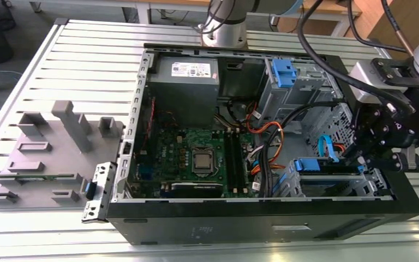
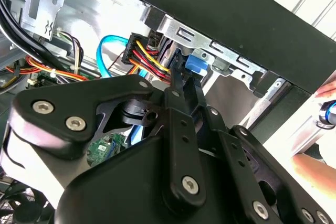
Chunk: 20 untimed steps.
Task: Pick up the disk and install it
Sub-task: 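Insert the second disk wire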
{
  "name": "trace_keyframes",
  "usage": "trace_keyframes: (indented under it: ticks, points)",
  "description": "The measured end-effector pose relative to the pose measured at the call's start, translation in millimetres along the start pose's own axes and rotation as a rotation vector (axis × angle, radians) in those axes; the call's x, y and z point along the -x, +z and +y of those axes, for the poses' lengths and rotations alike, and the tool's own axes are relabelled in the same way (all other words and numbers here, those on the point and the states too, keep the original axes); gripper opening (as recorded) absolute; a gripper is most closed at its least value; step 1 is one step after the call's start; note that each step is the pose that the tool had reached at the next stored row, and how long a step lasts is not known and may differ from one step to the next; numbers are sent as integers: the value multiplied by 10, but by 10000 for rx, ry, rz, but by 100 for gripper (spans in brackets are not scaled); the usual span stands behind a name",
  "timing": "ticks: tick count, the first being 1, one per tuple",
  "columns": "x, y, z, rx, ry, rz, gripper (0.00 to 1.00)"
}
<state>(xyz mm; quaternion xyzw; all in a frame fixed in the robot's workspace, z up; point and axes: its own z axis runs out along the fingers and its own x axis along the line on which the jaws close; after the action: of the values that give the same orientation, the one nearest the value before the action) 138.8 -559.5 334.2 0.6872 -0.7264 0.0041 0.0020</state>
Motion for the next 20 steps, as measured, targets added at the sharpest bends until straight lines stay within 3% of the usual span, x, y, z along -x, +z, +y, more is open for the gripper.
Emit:
trace_keyframes:
  ticks: [12,14,20]
  points:
    - [0,0,-7,0,0,1,24]
    - [0,-1,-7,0,0,1,16]
    - [0,0,-8,0,0,-1,16]
